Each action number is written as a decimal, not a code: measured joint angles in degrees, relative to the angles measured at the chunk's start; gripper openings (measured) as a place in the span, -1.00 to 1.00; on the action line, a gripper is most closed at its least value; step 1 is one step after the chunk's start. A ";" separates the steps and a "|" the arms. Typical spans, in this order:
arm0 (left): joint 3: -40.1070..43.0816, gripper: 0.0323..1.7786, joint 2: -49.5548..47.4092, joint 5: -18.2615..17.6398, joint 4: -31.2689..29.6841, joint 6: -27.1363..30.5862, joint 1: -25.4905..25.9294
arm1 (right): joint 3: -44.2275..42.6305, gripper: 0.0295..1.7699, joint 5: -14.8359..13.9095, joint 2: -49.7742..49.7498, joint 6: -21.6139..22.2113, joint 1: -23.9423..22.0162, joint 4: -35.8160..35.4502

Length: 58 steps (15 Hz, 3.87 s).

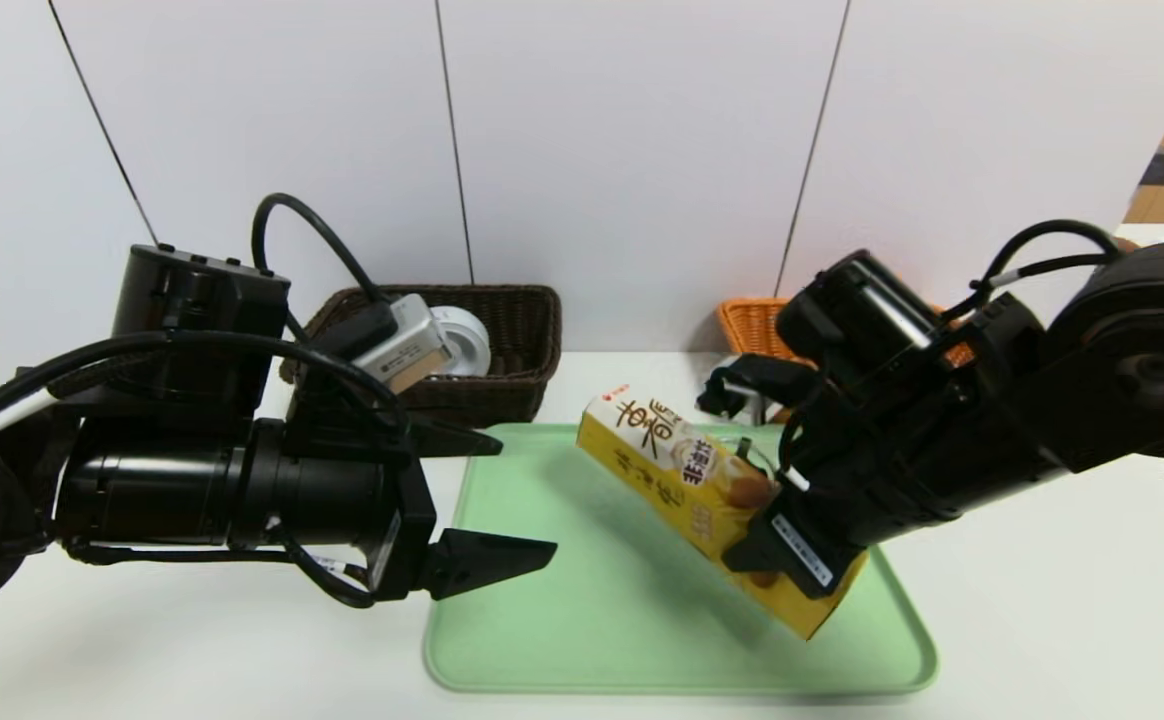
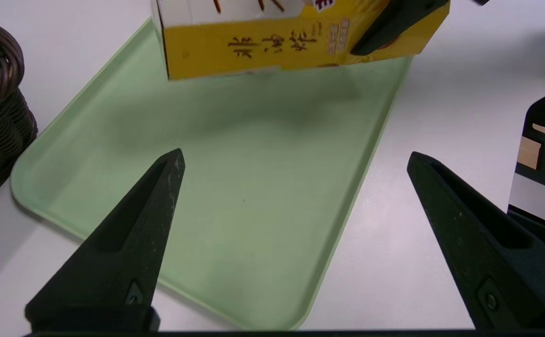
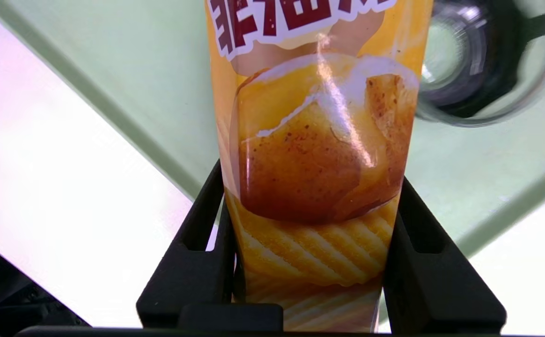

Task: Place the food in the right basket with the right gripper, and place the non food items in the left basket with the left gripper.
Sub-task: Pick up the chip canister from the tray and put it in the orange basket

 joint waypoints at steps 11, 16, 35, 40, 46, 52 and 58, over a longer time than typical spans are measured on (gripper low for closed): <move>0.00 0.90 -0.88 0.00 -0.02 0.06 0.20 | -0.05 -0.08 -0.06 -11.81 -5.90 -21.59 -0.65; 0.02 0.90 -1.00 -0.05 0.05 0.12 0.34 | 0.05 -0.08 1.12 -10.93 -16.97 -36.67 -1.66; 0.48 0.90 -0.24 -0.02 -0.41 -0.10 0.37 | -11.63 -0.08 1.45 3.18 -62.99 -44.24 -16.46; 1.55 0.90 -0.04 0.01 -0.48 -0.11 0.37 | -12.00 -0.08 1.43 7.34 -65.40 -41.09 -19.14; 1.95 0.90 0.24 0.04 -0.50 -0.11 1.02 | -11.97 -0.08 2.04 11.89 -65.52 -36.89 -26.39; 3.91 0.90 0.74 0.09 -3.41 -0.13 1.74 | -12.85 -0.08 1.99 15.17 -66.01 -36.41 -29.03; 4.72 0.90 1.45 0.00 -4.85 -0.11 1.85 | -13.03 -0.08 2.01 16.59 -67.00 -38.41 -30.16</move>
